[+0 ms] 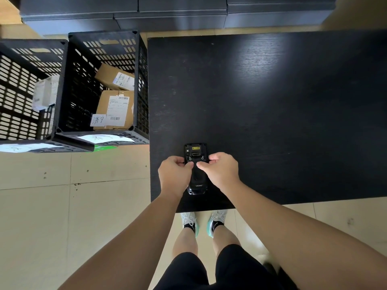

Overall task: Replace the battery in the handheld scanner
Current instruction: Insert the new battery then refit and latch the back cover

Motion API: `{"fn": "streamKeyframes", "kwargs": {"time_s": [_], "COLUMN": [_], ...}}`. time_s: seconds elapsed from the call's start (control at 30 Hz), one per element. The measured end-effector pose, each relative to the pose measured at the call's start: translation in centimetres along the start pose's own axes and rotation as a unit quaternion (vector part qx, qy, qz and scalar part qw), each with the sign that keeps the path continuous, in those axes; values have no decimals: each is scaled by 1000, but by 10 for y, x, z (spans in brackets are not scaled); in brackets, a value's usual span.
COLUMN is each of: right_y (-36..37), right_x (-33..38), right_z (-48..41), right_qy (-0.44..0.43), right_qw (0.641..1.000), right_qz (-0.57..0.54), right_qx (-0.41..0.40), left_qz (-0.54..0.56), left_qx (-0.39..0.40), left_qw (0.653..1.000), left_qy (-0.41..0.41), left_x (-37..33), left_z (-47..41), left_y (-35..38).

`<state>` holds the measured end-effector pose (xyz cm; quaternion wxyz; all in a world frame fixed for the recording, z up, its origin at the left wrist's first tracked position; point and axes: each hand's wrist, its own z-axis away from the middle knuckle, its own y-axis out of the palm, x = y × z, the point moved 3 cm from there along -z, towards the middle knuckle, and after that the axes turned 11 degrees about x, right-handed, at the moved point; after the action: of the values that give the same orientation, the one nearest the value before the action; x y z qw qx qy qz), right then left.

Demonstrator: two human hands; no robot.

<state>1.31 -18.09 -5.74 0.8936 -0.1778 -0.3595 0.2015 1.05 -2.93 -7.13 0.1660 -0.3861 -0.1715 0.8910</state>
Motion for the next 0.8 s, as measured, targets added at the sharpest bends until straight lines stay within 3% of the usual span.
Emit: {"fn": "streamKeyframes", "kwargs": {"time_s": [0.47,0.57,0.67,0.8], "right_y": [2,4,5,7], "right_x": [-4,-7,-8,-11], "right_z": [-4,-5,-6,-7], "right_qy": [10,13,12,9], "right_qw": [999,999,999,999], "right_qz": [-27,-36,-44,-44], "right_qx": [27,25,23,26], "left_qz": [-27,-81,-214,-384], "left_qx": [14,33,97,204], "left_qw": [999,992,949,832], "left_qy": [23,88,212,345], "left_x": [1,-4,-20,-44], "left_z": [-9,-10,-17,-26], "left_y": [-2,-10,-22,-30]}}
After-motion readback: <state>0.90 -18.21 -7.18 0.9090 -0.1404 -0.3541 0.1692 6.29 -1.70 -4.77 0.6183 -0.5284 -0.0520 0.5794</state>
